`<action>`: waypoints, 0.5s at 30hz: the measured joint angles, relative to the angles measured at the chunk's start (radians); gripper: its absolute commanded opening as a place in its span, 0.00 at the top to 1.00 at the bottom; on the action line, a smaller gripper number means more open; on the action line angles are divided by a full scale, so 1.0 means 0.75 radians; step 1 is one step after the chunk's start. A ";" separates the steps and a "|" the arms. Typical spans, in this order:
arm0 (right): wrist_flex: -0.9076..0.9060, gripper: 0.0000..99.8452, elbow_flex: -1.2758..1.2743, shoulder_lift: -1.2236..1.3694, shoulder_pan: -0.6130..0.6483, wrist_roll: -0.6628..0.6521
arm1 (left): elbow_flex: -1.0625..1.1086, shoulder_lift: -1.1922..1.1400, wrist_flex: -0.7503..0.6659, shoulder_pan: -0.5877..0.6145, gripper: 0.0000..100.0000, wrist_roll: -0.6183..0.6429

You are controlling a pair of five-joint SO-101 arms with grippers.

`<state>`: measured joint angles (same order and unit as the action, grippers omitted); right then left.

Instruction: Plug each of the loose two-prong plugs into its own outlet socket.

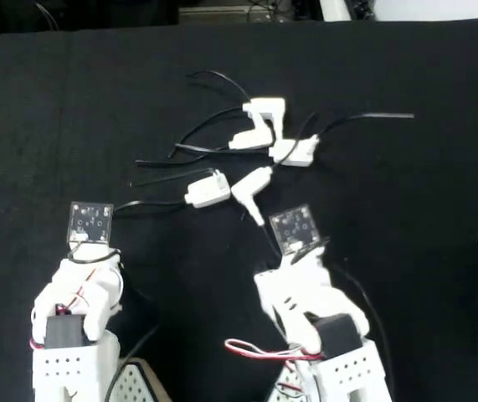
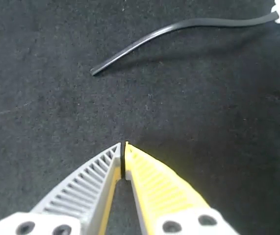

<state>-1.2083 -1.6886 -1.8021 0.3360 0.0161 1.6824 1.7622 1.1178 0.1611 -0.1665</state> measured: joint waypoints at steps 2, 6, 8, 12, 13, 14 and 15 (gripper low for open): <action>-0.053 0.99 0.000 0.000 0.000 0.000 | 0.000 0.000 0.000 0.000 0.97 0.000; -0.108 0.99 0.000 0.000 0.000 0.000 | 0.000 0.000 0.000 0.000 0.97 0.000; -0.110 0.99 0.000 0.000 0.000 0.000 | 0.000 0.000 0.000 0.000 0.97 0.000; -0.110 0.99 0.000 0.000 0.000 0.000 | 0.000 0.000 0.000 0.002 0.97 0.000; -0.110 0.99 0.000 0.000 0.000 0.000 | 0.000 0.000 0.000 0.027 0.97 0.000; -0.110 0.99 0.000 0.000 0.000 0.000 | 0.000 0.000 0.000 0.057 0.97 0.000; -0.110 0.99 0.000 0.000 0.000 0.000 | 0.000 0.000 0.000 0.090 0.97 0.000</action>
<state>-1.2912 -1.6886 -1.8021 0.3360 0.0161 1.6824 1.7622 1.1178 0.2286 -0.1665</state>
